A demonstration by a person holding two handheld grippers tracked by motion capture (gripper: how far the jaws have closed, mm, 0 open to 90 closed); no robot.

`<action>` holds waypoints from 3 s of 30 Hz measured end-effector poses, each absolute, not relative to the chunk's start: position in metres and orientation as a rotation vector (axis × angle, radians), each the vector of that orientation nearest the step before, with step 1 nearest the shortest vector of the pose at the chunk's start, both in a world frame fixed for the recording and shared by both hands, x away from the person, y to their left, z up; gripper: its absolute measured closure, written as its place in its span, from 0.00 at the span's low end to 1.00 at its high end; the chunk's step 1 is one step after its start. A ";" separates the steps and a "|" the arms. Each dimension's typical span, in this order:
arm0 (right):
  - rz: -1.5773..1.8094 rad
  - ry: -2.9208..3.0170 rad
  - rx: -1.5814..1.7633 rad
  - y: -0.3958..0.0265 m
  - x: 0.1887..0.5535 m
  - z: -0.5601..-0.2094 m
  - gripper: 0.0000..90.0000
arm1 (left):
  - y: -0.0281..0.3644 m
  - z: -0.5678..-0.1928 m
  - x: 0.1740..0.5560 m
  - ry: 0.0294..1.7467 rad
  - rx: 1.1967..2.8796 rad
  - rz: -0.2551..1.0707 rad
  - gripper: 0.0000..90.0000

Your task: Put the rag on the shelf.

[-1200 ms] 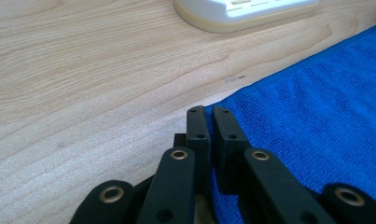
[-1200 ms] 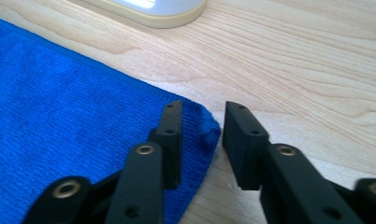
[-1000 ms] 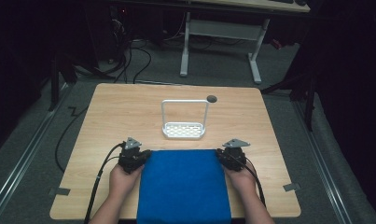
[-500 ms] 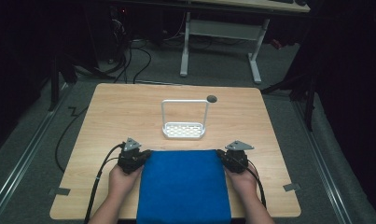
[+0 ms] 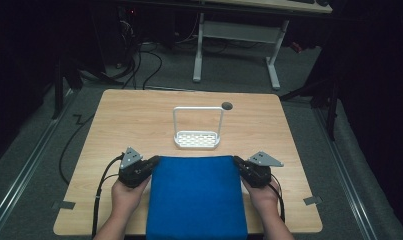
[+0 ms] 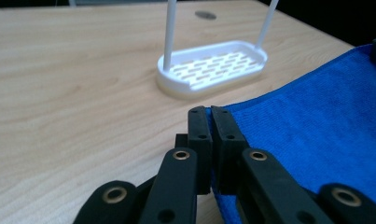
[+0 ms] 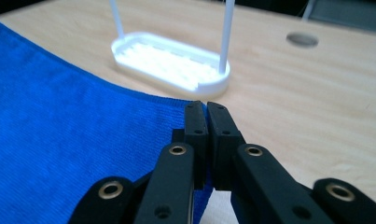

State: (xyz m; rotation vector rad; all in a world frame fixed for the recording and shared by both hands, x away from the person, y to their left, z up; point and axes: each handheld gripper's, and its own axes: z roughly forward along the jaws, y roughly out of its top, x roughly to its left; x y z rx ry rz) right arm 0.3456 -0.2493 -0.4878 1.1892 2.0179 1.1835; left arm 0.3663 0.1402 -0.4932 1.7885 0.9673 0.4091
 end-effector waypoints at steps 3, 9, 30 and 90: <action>1.220 1.974 1.157 -0.248 0.339 -0.477 0.98 | 0.140 -0.482 0.360 0.938 1.767 0.423 0.97; 1.279 1.906 1.106 -0.247 0.330 -0.457 0.98 | 0.142 -0.462 0.351 0.893 1.712 0.457 0.97; 1.401 1.734 0.934 -0.236 0.318 -0.377 0.98 | 0.153 -0.388 0.344 0.789 1.578 0.584 0.98; 1.314 1.659 1.057 -0.237 0.487 -0.313 0.99 | 0.136 -0.335 0.522 0.924 1.679 0.811 0.98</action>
